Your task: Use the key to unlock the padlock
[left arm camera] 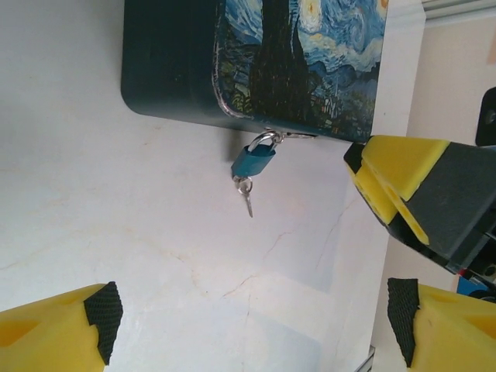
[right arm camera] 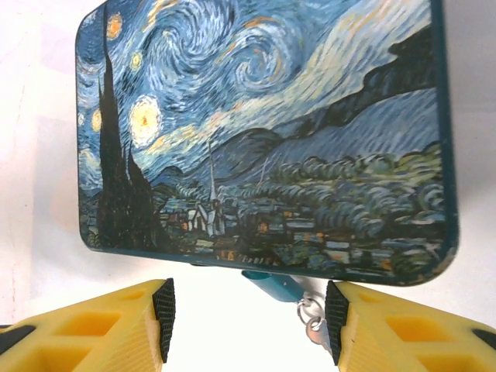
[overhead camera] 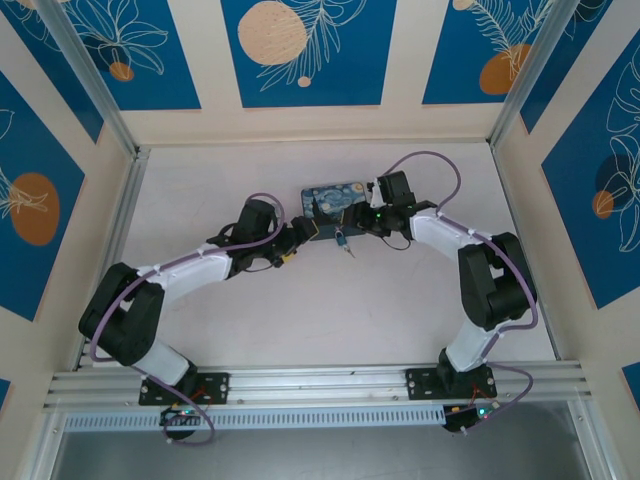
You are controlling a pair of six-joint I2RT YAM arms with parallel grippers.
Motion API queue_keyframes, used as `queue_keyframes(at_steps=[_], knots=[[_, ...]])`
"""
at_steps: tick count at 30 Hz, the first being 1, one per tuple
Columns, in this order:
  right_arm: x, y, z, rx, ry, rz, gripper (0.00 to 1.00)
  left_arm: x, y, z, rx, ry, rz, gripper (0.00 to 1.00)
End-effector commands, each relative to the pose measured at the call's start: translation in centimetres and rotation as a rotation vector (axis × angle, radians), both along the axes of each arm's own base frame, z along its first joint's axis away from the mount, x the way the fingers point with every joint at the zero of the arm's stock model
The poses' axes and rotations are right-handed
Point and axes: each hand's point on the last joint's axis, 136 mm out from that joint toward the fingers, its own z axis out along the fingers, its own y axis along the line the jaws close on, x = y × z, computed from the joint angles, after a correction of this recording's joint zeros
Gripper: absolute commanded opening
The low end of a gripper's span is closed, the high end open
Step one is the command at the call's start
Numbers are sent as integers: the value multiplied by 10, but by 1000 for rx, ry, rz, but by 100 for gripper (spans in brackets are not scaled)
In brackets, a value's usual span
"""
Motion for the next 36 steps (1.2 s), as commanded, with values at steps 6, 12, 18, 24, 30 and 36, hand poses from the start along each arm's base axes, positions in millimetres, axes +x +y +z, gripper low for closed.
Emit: queue_keyframes(at_steps=[6,12,18,24,30,36], knots=[[-25,8,-31,42,45,20,59,9,2,3,38,-32,-25,91],[-22,18,-41,36,45,55,59,13,-8,4,10,-48,-65,92],[-9,29,-40,80,35,78,59,13,-23,-2,-26,-78,-141,92],[-10,33,-18,230,22,86,58,13,-28,-24,5,-88,-171,92],[-14,-5,0,233,24,-51,55,17,-40,-42,49,-161,-251,91],[8,-5,26,256,-3,-54,51,21,-61,-51,98,-269,-359,77]])
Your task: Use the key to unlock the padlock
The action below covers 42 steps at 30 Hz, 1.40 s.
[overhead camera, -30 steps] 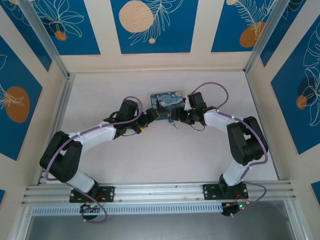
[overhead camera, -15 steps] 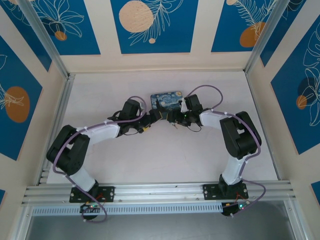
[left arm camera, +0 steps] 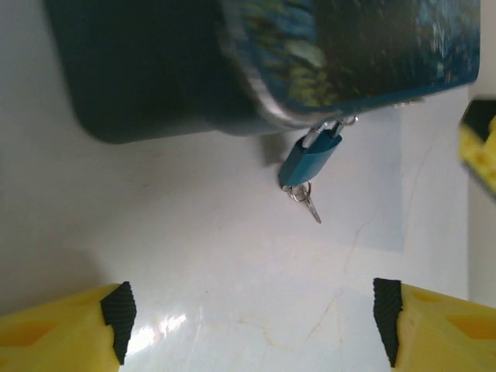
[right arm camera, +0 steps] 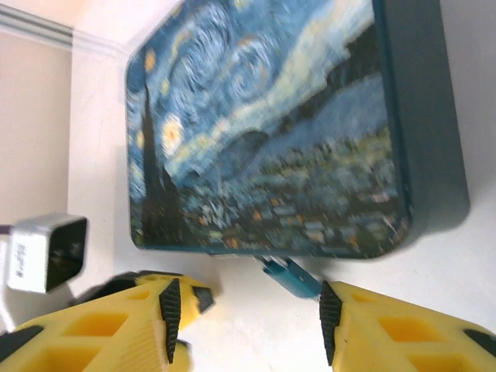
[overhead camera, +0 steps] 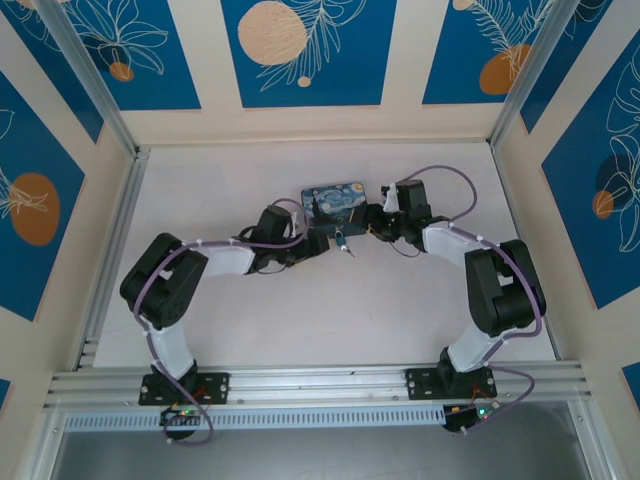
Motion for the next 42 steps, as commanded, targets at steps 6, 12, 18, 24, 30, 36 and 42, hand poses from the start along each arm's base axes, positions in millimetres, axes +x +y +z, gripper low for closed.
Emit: queue_keyframes(at_steps=[6,12,18,24,30,36,42], knots=[[40,12,21,28,13,-8,36,18,-33,4,-6,-179,-110,68],[59,12,9,29,64,-29,28,24,-43,-6,47,-251,-128,65],[65,14,-5,42,123,-31,26,31,-46,-15,107,-310,-120,62],[64,13,-20,51,170,-44,25,36,-52,-26,143,-351,-102,60],[62,11,-31,56,203,-53,25,39,-62,-34,136,-366,-76,56],[61,11,-36,56,216,-50,24,40,-70,-32,95,-373,-51,54],[61,12,-38,61,220,-47,24,41,-71,-23,7,-360,17,51]])
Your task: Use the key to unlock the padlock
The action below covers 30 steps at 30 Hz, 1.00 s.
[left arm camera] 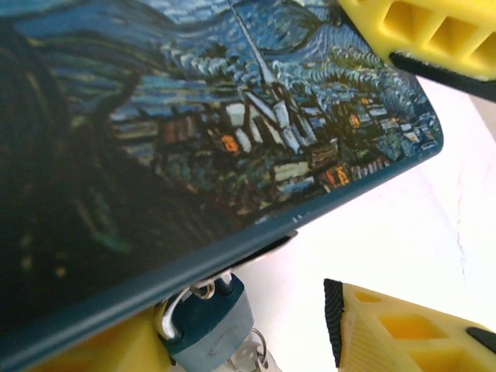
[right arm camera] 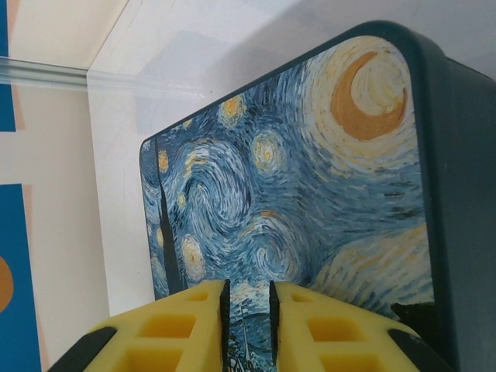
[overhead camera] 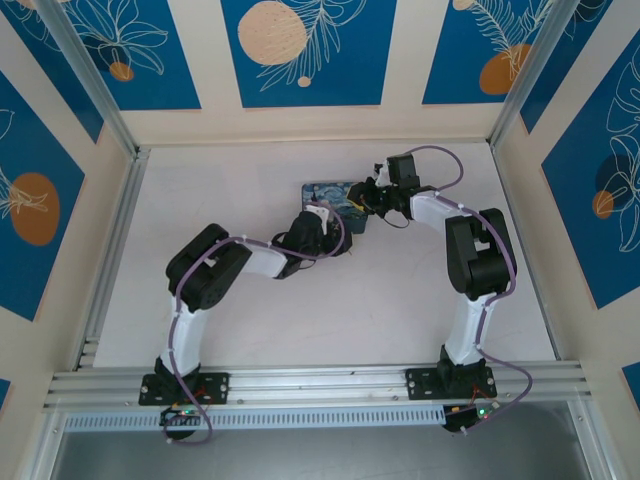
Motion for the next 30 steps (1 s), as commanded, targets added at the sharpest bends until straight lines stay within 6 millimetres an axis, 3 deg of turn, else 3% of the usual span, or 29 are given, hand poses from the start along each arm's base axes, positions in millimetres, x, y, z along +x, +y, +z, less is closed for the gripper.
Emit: queue_keyframes(at_steps=[1,15,30], knots=[[-9,-3,-31,-21,109,-5,24,-7,-5,-13,-53,41,24,50],[-11,-3,-37,-20,119,-3,24,0,0,-32,-77,117,113,28],[-10,-2,-25,-9,103,4,24,-3,4,-32,-94,177,135,1]])
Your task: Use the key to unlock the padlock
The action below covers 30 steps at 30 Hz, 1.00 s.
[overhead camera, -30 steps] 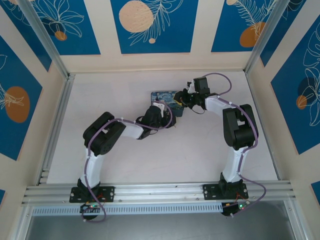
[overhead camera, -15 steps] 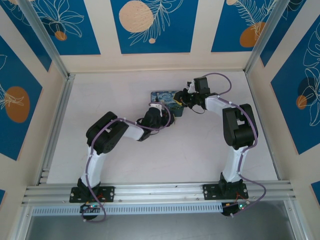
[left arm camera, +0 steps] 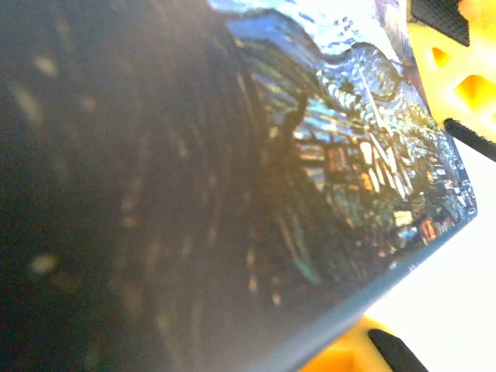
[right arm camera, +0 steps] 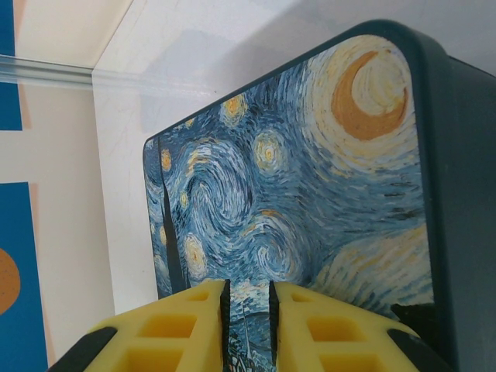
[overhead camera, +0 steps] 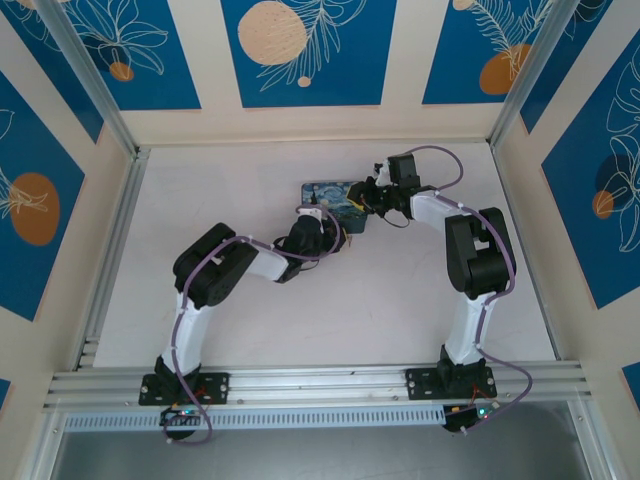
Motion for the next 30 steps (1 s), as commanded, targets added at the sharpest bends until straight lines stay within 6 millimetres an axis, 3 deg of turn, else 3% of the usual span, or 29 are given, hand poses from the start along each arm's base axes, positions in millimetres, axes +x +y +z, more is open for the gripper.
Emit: queue_keyframes(at_steps=[1,5,9,15,19,24,30], knots=[[-11,-3,-21,-19,93,0,24,-16,2,-24,29,106,-16,0],[-15,-7,7,-10,22,-8,26,-21,2,-18,7,151,-24,0],[-37,-13,28,-31,-43,-5,32,-25,6,-12,-12,220,-29,0],[-88,-22,18,-135,-90,24,52,-31,10,-5,-76,341,-61,0],[-113,-20,-1,-279,-119,96,58,-34,9,2,-104,406,-93,0],[-128,-18,-20,-459,-178,173,58,-37,10,12,-138,470,-115,0],[-128,-15,-27,-562,-269,239,56,-38,8,24,-191,538,-139,0]])
